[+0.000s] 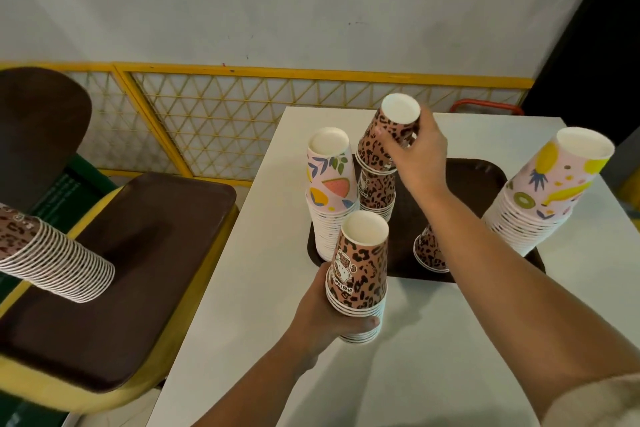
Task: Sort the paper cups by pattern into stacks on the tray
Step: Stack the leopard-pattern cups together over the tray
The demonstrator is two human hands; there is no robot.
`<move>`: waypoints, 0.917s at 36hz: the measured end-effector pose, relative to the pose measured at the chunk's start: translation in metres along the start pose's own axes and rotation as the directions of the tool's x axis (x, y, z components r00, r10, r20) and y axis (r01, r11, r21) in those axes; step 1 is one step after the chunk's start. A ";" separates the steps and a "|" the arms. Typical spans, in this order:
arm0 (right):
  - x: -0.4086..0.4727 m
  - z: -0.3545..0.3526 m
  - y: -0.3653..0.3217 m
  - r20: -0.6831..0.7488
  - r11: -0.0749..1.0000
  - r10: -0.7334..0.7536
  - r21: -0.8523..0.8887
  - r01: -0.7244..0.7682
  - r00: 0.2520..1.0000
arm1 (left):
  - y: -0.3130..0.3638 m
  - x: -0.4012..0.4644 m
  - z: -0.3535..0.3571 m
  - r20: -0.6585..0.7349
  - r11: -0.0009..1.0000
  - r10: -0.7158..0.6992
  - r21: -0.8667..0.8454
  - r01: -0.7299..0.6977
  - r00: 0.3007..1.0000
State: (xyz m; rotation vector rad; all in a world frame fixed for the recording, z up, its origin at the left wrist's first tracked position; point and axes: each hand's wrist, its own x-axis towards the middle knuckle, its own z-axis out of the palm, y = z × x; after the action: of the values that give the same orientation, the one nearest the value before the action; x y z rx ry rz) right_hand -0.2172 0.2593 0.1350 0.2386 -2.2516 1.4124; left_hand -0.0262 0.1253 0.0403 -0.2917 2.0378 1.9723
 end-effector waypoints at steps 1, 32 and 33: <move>-0.001 0.003 0.004 0.023 1.000 0.009 -0.019 -0.009 1.000 | 0.000 0.000 0.000 0.001 1.000 0.000 -0.004 0.000 1.000; -0.101 -0.077 -0.040 0.543 0.993 0.016 0.093 -0.079 0.839 | 0.020 0.010 0.025 0.025 0.996 0.083 0.007 -0.084 0.996; -0.102 -0.077 -0.040 0.524 0.992 0.008 0.100 -0.071 0.852 | 0.020 0.010 0.025 0.030 0.997 0.082 0.007 -0.082 0.996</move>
State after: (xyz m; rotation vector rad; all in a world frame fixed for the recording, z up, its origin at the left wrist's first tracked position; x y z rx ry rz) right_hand -0.0900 0.2994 0.1469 0.6968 -2.6089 1.6567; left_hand -0.0405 0.1515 0.0548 -0.1782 2.0695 2.0035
